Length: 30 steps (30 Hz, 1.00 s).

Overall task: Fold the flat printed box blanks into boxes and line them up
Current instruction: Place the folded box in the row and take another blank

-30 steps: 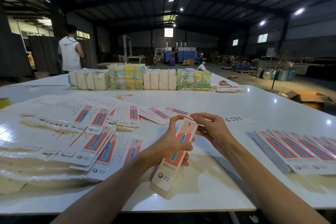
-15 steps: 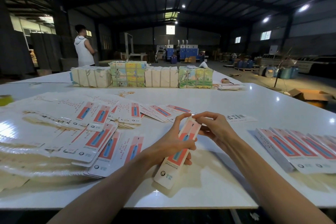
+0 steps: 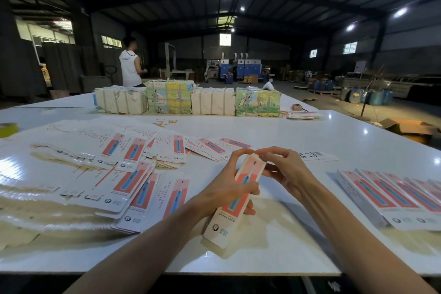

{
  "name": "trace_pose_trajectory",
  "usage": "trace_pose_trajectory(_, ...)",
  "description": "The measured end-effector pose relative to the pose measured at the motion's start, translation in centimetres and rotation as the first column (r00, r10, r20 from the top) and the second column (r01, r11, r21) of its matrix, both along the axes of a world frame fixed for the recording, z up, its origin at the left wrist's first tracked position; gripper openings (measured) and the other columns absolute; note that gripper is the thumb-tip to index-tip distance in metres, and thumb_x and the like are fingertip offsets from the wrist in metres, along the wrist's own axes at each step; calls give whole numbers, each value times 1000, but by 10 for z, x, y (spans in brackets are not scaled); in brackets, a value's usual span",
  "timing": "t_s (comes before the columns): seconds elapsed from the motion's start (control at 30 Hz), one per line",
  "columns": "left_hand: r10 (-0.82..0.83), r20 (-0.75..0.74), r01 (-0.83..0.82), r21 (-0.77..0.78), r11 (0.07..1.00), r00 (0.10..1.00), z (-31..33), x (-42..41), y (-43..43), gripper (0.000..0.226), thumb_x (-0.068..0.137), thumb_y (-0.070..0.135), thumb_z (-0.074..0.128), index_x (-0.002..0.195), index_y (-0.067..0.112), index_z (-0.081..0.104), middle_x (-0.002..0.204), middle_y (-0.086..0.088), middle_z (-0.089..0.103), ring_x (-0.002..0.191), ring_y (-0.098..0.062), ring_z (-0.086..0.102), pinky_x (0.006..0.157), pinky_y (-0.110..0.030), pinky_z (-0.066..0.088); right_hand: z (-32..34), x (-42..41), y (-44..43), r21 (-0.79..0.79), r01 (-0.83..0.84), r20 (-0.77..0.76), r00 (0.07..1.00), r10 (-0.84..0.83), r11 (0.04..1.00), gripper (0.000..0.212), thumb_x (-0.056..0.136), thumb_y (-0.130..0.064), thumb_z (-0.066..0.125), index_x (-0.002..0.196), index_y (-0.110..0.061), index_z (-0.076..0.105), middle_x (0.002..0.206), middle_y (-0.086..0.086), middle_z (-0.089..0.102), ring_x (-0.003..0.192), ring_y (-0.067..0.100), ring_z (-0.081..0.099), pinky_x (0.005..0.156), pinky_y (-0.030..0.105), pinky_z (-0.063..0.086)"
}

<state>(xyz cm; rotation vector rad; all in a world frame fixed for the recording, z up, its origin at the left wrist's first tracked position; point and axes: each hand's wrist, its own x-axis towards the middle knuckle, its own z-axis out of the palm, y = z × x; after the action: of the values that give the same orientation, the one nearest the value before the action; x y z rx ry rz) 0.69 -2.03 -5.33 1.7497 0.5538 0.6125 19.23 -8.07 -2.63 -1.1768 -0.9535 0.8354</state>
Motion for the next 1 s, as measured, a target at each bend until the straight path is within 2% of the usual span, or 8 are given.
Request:
trace_pose_trajectory(0.23,38,13,-38,43,998,999,1,2,2,91,79,20,84,136,66,30,121,1,61,78,-29,80,62,-37,65,6,3,-2,0,-79,14,997,79,997,20,99,-1,65,96,-6,84,106,20,79,101,32,78,75,38,66)
trace_pose_trajectory(0.4,33,132,-27,-44,999,991,0,1,7,88,83,14,82,136,63,32,125,-7,59,81,-37,79,68,-45,66,7,-5,-2,30,-205,-52,977,207,978,18,99,-18,71,112,-13,83,116,14,79,110,28,76,81,38,65)
trace_pose_trajectory(0.53,39,146,-28,-73,997,988,-2,0,9,92,83,15,82,137,68,29,128,-12,59,81,-38,78,70,-48,66,-1,-14,-1,89,-143,72,988,137,986,24,102,-7,66,123,-10,77,115,13,79,108,28,77,81,31,64)
trace_pose_trajectory(0.7,56,129,-45,-87,995,990,-4,0,9,91,81,16,83,138,64,31,127,-12,59,82,-37,78,76,-58,65,-6,-20,-2,124,-91,91,993,80,988,21,102,-4,65,117,-8,79,109,13,81,103,30,78,86,30,64)
trace_pose_trajectory(0.83,65,121,-54,-90,994,991,-4,1,9,94,81,18,86,134,71,30,130,-9,58,86,-34,79,72,-50,66,-8,-21,-3,139,-77,33,997,73,987,22,99,-5,69,119,-3,77,109,18,80,103,32,78,92,35,63)
trace_pose_trajectory(1.0,59,95,-47,-118,992,994,-5,1,13,86,76,21,87,126,70,37,124,-12,59,84,-33,79,70,-48,66,-12,-24,0,137,-7,22,1000,4,991,14,98,-2,70,108,0,79,102,20,80,96,34,79,84,31,64)
